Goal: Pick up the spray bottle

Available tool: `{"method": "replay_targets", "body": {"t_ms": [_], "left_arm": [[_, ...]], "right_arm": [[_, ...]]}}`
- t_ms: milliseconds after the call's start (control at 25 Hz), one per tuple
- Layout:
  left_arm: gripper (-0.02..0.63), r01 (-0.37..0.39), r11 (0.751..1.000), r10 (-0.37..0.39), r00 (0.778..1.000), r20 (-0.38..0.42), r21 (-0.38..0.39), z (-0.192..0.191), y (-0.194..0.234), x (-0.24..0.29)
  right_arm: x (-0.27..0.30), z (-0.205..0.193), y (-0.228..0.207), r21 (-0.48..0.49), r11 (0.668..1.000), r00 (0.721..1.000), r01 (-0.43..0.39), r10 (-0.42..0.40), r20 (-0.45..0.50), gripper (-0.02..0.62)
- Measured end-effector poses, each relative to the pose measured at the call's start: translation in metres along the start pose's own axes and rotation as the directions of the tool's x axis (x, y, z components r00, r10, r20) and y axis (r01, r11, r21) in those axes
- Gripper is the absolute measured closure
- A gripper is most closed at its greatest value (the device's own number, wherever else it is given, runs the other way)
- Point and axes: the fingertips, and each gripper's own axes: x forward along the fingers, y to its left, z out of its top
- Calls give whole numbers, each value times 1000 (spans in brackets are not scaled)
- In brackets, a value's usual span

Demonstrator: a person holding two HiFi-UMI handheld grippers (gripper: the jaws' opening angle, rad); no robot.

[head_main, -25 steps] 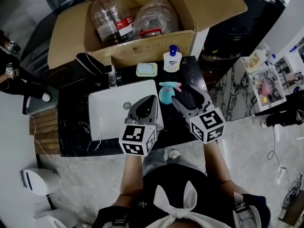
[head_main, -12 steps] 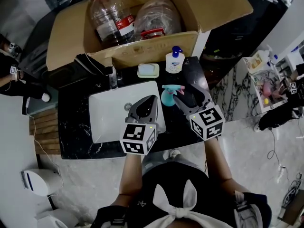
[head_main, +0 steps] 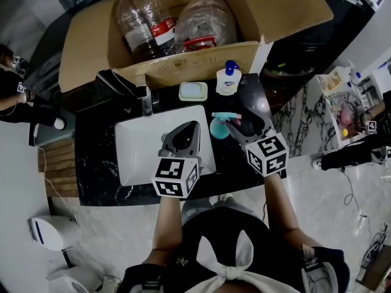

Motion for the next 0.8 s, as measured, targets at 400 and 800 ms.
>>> {"method": "replay_targets", "body": {"t_ms": [400,800], "left_arm": [[578,-11,1000,11,1000,-11,-4,-3,10,5],[578,-25,1000,25,1000,-6,-13,-1,19,6]], "right_arm": [[14,-11,1,-22,999,999,-31,30,-29,333],[23,-15,4,-42,998,998,-42,40,-51,337]]}}
